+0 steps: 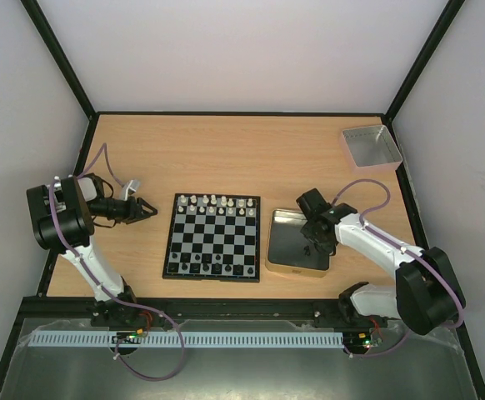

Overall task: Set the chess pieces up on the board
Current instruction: Pick up the chess piece from the storage box.

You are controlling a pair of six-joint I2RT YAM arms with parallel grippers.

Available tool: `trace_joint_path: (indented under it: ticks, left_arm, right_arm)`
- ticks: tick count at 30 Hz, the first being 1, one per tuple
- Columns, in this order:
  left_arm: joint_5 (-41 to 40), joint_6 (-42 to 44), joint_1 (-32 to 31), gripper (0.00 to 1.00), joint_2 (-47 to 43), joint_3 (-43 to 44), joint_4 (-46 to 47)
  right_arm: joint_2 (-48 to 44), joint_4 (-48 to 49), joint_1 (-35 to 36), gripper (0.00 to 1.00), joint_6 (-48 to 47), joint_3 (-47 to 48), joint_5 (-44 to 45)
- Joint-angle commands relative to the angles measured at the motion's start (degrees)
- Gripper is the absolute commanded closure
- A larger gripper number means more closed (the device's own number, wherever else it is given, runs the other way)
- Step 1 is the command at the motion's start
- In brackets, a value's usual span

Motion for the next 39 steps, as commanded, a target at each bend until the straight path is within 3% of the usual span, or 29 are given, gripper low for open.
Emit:
trace_joint_path:
  ticks: [1,21,39]
  left_arm:
    - [-17.61,0.42,0.91,0.51,4.58,-1.80,3.76]
    - [-18.14,0.11,0.35,0.51,4.76,-1.89,3.96]
    - [-18.84,-0.32,-0.17,0.51,5.01,-1.89,4.36]
  right_arm:
    - [-0.61,2.89,-0.90,0.71,-1.20,-0.61,-0.54]
    - [0.57,5.30,-1.81,0.74,-2.85,-2.67,-1.23]
    - [2.74,6.07,-2.35,0.89,-5.05,-2.64,-0.05]
